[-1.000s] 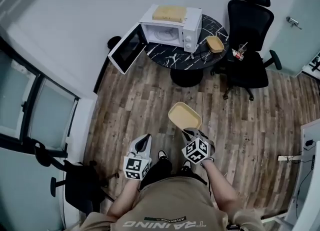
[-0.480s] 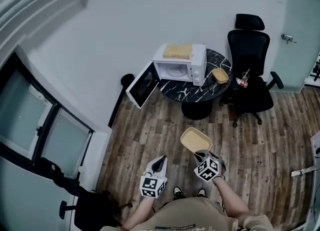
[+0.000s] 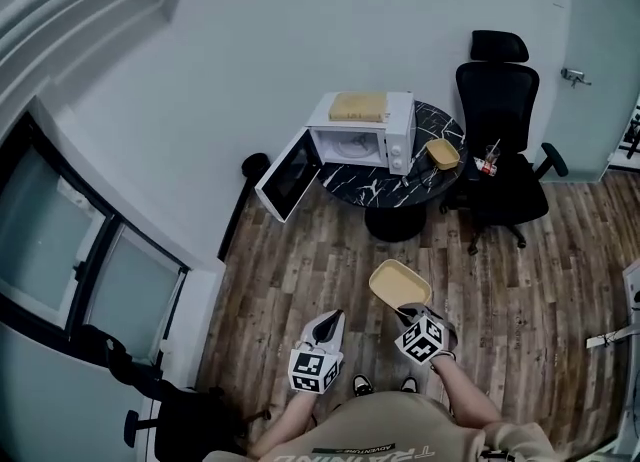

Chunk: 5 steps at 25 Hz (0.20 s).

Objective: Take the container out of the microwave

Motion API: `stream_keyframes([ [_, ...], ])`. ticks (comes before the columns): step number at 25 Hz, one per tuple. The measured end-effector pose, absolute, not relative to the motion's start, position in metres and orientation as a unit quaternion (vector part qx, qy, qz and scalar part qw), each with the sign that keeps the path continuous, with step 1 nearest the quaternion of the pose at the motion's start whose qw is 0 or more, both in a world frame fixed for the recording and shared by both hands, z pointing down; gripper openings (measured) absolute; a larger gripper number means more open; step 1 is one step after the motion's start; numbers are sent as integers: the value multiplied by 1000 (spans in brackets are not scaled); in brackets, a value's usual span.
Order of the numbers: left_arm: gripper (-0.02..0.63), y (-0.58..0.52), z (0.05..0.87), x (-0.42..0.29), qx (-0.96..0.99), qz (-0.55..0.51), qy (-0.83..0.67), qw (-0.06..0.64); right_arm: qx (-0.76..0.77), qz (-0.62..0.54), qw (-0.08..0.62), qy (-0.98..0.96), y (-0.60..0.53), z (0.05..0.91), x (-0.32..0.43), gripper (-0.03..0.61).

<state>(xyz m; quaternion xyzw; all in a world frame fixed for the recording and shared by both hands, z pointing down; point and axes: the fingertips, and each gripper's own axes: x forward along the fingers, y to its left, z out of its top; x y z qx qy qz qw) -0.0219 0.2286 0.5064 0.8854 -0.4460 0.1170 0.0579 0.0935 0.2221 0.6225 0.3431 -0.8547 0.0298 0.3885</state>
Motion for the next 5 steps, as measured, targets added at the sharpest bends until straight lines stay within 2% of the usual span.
stream_keyframes([
  [5,2,209,491,-15,893,104,-436,37,347,14,385,-855,199,611,89,11],
])
